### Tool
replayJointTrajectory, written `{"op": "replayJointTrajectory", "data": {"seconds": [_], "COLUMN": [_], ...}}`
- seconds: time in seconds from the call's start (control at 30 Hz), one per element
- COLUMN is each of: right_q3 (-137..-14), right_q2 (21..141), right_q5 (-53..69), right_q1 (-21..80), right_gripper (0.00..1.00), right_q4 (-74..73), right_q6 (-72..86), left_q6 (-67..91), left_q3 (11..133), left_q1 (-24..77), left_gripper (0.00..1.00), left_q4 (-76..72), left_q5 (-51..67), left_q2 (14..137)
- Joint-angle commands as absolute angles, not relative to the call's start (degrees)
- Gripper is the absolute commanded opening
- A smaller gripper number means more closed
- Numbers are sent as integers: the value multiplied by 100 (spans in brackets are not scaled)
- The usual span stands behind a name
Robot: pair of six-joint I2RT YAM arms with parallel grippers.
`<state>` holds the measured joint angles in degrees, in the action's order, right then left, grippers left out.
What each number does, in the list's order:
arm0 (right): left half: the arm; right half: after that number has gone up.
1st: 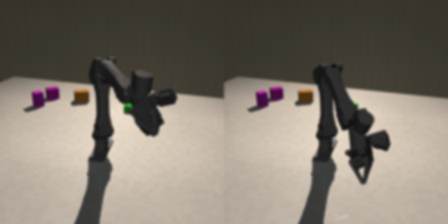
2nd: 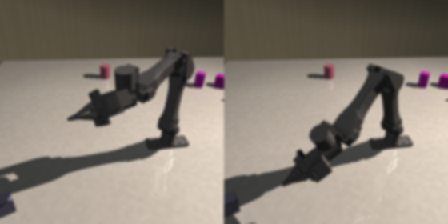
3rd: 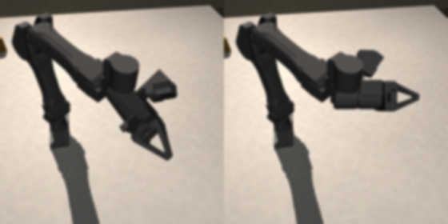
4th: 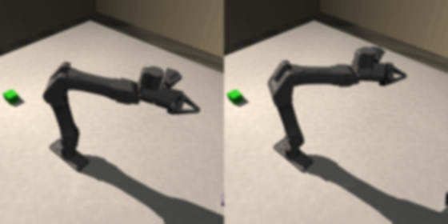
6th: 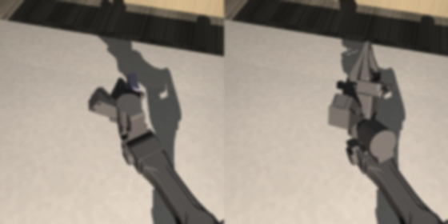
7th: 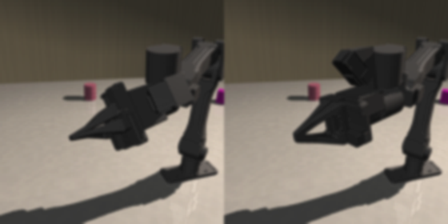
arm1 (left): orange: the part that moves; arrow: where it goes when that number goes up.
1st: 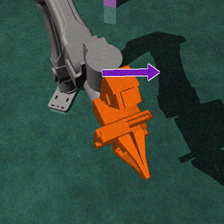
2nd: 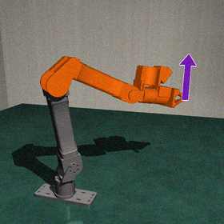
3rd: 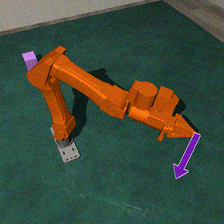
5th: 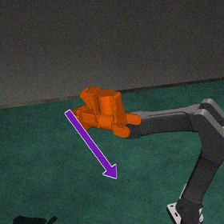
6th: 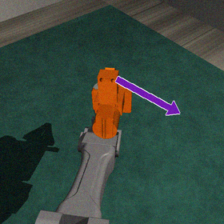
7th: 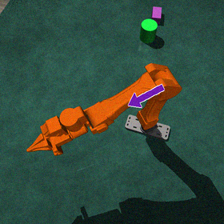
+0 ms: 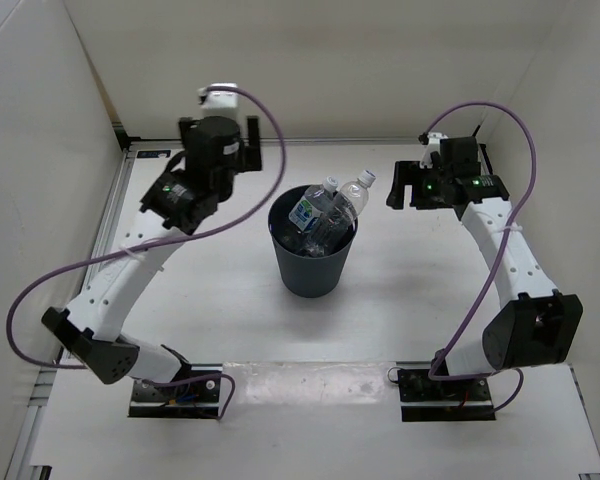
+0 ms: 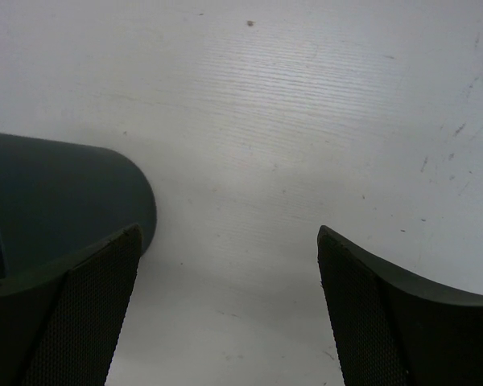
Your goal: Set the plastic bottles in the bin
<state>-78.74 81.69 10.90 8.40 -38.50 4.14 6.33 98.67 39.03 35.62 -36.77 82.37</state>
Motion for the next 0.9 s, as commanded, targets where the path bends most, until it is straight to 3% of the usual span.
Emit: {"op": "replayJointTrajectory", "data": {"seconds": [0.0,0.17,0.37,0.5,0.77,0.87], "right_q3": [-7674,-7567,-7497,-7515,-7453,-7453], "right_q2": [7937,7761,7646,7638,7541,7541], "right_q5": [294,-456,-2011,-2109,-2074,-2153], "right_q1": [931,879,1414,1442,1292,1205], "right_gripper": [90,90,90,90,90,90], "right_q4": [-3464,-3454,-3656,-3858,-3920,-3894], "right_q6": [790,1212,748,379,325,334], "left_q6": [1877,2811,3217,2689,2846,2681], "left_q3": [9599,8177,6849,5839,5107,4547], "left_q1": [3218,1788,933,879,756,747], "left_gripper": [100,100,100,100,100,100], "left_q4": [4507,5036,4809,4114,3710,2833], "left_q5": [-4044,-3842,-3858,-3911,-3305,-3348], "left_q2": [7648,6929,6163,5697,5652,5354]}}
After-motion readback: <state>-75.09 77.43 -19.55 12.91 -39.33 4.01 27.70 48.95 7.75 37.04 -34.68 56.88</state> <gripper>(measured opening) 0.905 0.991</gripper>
